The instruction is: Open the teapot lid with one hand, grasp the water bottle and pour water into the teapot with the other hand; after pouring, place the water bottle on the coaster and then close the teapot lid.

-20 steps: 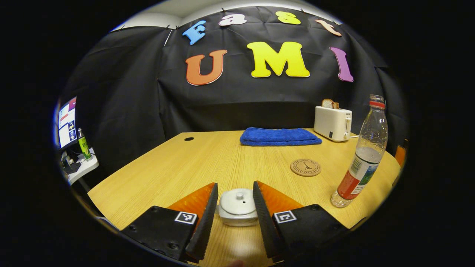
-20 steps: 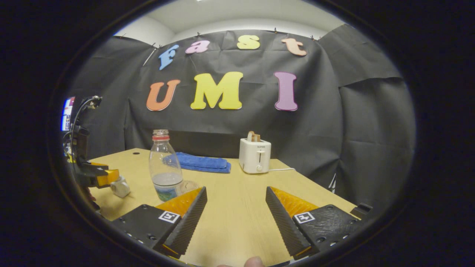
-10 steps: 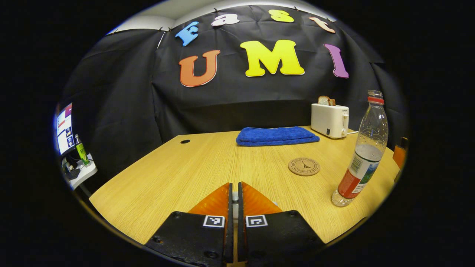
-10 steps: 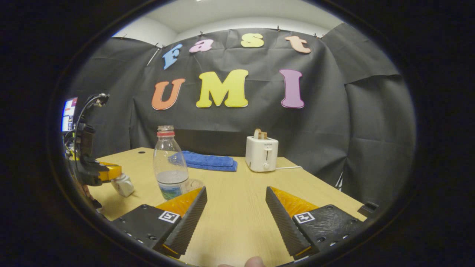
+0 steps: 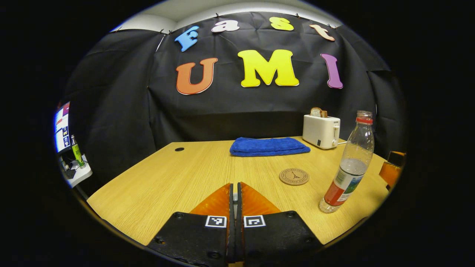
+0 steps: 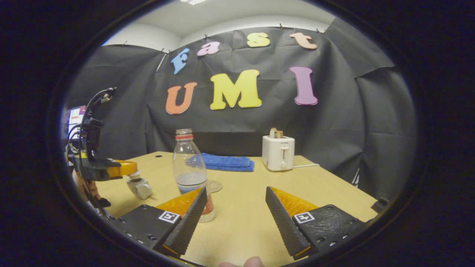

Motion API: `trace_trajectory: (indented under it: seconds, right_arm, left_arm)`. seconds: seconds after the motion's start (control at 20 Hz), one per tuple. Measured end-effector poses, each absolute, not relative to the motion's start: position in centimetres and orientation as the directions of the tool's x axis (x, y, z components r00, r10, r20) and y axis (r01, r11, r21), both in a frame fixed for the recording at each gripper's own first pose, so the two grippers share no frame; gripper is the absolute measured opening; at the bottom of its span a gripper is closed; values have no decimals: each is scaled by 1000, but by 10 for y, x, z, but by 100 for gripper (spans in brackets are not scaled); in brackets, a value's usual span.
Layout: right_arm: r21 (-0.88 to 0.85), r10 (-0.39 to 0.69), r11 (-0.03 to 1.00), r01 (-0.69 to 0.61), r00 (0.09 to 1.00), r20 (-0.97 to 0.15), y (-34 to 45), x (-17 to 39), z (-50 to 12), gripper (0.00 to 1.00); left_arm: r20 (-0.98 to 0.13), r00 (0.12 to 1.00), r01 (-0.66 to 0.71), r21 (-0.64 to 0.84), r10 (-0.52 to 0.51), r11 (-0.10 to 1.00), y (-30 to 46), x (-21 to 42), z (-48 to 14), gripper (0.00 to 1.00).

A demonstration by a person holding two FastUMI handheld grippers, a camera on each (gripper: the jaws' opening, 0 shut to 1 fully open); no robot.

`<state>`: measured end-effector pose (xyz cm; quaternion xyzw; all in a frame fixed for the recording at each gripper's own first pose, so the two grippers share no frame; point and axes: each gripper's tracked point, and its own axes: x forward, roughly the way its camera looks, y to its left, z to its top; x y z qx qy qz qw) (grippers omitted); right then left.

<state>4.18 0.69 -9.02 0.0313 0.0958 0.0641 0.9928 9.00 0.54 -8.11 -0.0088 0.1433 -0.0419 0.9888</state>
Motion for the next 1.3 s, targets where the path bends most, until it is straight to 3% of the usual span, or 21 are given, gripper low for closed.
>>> trace_trajectory:
  seconds: [0.2, 0.75, 0.8, 0.95, 1.1, 1.3]
  right_arm:
    - [82, 226, 974, -213, 950, -218, 40, 43, -101, 95]
    - [92, 259, 966, -243, 926, -276, 95, 102, -122, 95]
    - [91, 260, 966, -243, 924, -280, 98, 107, -122, 82]
    - [66, 268, 963, -260, 917, -296, 104, 105, -120, 75]
    - [-60, 277, 949, -309, 912, -302, 119, 108, -109, 70]
    - [-390, 239, 853, -346, 924, -298, 130, 126, -94, 71]
  left_arm:
    - [-234, 967, 95, -43, -102, 995, 4, 74, -60, 3]
    - [-206, 978, 19, -61, -31, 998, 57, 54, -55, 3]
    - [-210, 977, 15, -71, -29, 997, 61, 54, -58, 3]
    - [-227, 974, 3, -83, -22, 997, 71, 53, -67, 3]
    - [-225, 974, 5, -90, -25, 996, 78, 53, -69, 3]
    - [-210, 977, 2, -107, -25, 994, 89, 56, -64, 3]
